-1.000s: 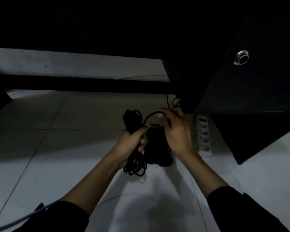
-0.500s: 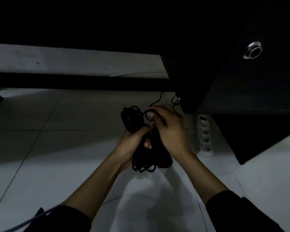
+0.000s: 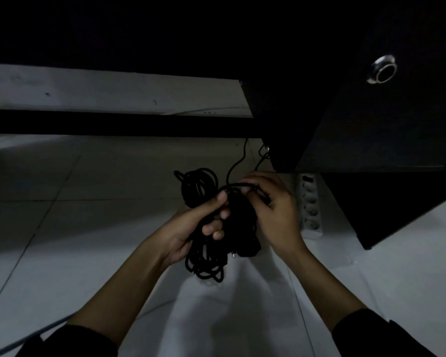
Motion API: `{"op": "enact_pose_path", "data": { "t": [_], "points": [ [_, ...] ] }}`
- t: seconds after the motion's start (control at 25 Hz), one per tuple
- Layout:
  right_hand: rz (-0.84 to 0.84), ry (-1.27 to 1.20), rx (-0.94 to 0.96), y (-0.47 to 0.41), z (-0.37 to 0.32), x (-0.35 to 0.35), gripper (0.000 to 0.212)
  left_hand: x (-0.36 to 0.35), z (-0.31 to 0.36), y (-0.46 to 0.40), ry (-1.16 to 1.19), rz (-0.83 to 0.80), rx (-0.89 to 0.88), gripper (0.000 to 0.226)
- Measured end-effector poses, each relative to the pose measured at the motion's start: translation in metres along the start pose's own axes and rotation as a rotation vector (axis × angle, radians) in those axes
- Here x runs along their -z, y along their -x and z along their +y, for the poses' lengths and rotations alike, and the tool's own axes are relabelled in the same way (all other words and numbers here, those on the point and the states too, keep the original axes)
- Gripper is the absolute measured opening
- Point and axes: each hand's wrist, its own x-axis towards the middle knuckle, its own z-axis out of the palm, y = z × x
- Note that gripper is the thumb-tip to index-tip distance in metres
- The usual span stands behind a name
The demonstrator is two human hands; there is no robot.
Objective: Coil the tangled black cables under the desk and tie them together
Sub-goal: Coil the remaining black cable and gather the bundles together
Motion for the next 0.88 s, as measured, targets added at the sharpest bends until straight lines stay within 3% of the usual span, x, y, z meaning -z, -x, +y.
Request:
{"op": "enact_pose_path", "data": {
  "t": [0.28,0.6,0.88],
  "points": [
    [0.052,-0.011,-0.057,-0.009,-0.005,-0.007,0.012,-0.008,-0.008,-0.009,-0.049,0.079,-0.027,0.031],
    [0.038,0.16,-0.241,0.008,0.046,0.003,0.022,0.011,-0.006,-0.022,-0.188,0.26,-0.134,0.028],
    [0.035,0.282,-0.44,0.015,0.074,0.001,0.023,0.039,-0.03,-0.058,-0.312,0.466,-0.009,0.026]
  ]
}}
